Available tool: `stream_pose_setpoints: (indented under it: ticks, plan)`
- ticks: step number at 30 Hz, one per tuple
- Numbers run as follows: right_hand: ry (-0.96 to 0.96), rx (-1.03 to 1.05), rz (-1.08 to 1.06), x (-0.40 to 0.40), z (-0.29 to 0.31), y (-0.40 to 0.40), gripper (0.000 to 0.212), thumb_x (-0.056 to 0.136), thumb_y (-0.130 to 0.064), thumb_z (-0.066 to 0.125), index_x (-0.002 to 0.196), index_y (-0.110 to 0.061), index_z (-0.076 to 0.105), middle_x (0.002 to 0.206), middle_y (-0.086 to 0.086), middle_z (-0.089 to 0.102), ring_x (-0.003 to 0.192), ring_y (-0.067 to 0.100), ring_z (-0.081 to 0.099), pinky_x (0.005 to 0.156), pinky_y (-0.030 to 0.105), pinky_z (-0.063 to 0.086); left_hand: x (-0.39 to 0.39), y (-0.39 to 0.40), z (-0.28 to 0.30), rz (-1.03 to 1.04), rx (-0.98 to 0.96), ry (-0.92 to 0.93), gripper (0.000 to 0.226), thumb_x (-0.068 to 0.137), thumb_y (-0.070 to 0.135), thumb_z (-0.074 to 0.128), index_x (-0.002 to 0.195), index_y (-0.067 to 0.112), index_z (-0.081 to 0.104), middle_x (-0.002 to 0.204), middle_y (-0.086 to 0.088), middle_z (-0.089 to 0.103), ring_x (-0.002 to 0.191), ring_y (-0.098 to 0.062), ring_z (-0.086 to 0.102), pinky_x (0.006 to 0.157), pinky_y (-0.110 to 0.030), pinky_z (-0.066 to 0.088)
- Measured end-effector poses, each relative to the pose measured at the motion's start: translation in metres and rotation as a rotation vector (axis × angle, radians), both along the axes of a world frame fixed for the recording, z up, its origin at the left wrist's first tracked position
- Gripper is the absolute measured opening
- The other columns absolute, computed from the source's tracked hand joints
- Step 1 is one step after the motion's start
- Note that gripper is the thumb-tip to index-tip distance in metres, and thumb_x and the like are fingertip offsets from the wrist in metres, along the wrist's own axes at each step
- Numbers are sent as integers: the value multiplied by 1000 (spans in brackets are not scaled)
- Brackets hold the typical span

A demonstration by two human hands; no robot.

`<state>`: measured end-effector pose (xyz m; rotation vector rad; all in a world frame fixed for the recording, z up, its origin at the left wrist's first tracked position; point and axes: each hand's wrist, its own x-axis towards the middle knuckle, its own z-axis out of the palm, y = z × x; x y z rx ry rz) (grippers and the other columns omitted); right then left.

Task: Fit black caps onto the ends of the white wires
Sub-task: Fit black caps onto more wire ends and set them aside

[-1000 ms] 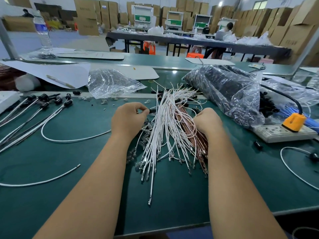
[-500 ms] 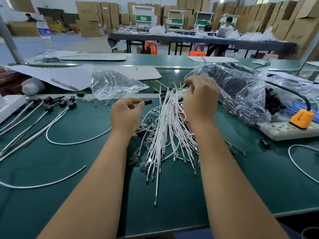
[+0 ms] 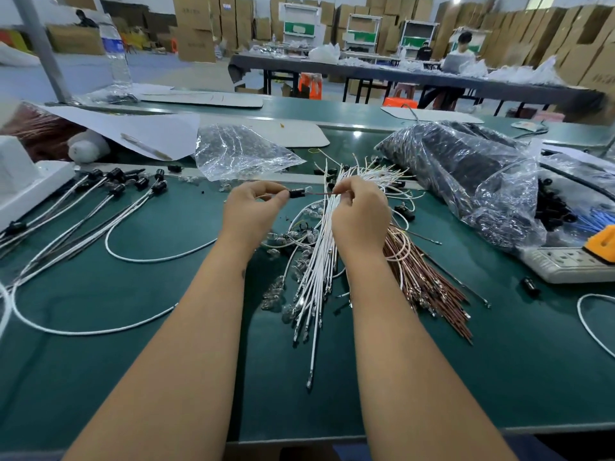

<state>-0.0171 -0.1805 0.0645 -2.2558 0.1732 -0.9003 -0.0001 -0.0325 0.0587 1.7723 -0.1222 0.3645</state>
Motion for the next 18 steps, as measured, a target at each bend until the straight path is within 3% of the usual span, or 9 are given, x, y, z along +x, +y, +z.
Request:
stream_pose_setpoints:
  ticks: [2,6,12,18]
  plan:
    - [2,-23,4,-2,-1,2,27,92,1,48,95,-17,68,92,-3,59,93,18,52,79,30,36,-1,2,0,-21,-18,-3,11,86,19,70,78,26,70,76,2,63,64,-7,52,68,-25,47]
    - [-39,21,-38,-4,1,1,28,90,2,47,93,-16,68,94,1,62,94,20,53,85,35,42,-2,4,-2,-29,-49,3,18,86,18,70,72,28,69,69,7,57,48,6,45,53,-8,40]
    - [-35,-50,-2,-4,1,4,27,90,1,49,93,-17,69,88,-4,55,87,14,47,78,28,33,-2,4,-1,-58,-13,10,17,86,21,71,72,30,70,59,18,55,44,4,44,47,-8,36]
    - [-48,-151,-13,-5,1,3,30,88,3,50,95,-18,69,88,-1,58,90,18,49,75,27,24,-2,4,0,-61,23,2,15,87,24,70,73,30,70,65,12,57,44,0,41,46,-12,38]
